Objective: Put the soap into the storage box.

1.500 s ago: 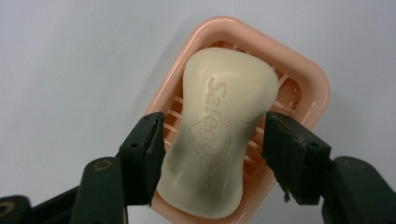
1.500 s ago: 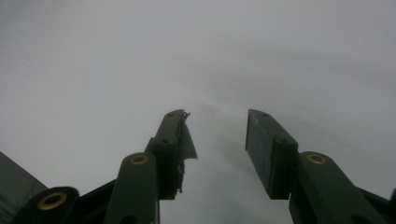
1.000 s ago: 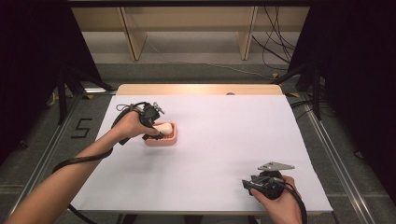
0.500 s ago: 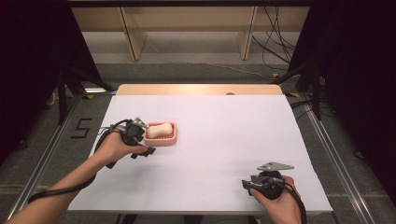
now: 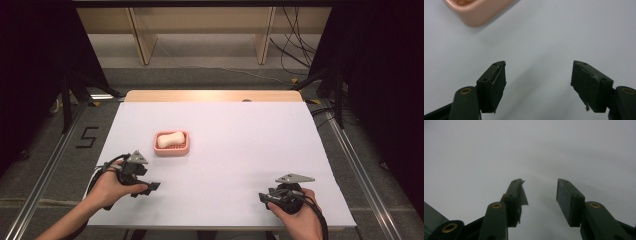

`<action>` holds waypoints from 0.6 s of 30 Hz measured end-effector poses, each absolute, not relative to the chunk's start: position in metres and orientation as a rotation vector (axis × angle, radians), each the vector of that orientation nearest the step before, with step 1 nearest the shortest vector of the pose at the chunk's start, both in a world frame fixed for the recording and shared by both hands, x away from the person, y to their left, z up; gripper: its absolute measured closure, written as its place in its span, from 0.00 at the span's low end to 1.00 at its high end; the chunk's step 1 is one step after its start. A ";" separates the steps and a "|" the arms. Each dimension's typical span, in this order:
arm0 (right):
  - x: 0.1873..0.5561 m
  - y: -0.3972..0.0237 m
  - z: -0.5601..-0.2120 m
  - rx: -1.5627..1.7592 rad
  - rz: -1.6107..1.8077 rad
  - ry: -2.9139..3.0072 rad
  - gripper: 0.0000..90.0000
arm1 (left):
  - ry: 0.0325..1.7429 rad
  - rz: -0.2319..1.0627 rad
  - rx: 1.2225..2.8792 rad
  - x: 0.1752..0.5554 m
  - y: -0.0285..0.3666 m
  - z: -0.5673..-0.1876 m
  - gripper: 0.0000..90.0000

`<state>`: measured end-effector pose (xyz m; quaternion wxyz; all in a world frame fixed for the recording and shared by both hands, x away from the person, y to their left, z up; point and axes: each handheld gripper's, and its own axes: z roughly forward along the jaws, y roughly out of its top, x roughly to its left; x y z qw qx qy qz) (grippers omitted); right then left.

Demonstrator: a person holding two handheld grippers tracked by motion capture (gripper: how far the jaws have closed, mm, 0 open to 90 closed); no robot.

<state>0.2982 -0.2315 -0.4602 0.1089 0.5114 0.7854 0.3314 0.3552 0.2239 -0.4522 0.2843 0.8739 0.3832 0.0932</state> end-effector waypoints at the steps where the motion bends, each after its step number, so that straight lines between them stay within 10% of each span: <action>1: 0.299 -0.231 -0.461 1.502 0.989 2.309 0.63 | 1.022 0.258 2.348 0.351 0.227 -0.455 0.31; 18: 0.298 -0.231 -0.459 1.528 0.967 2.311 0.62 | 1.089 0.286 2.182 0.328 0.245 -0.473 0.37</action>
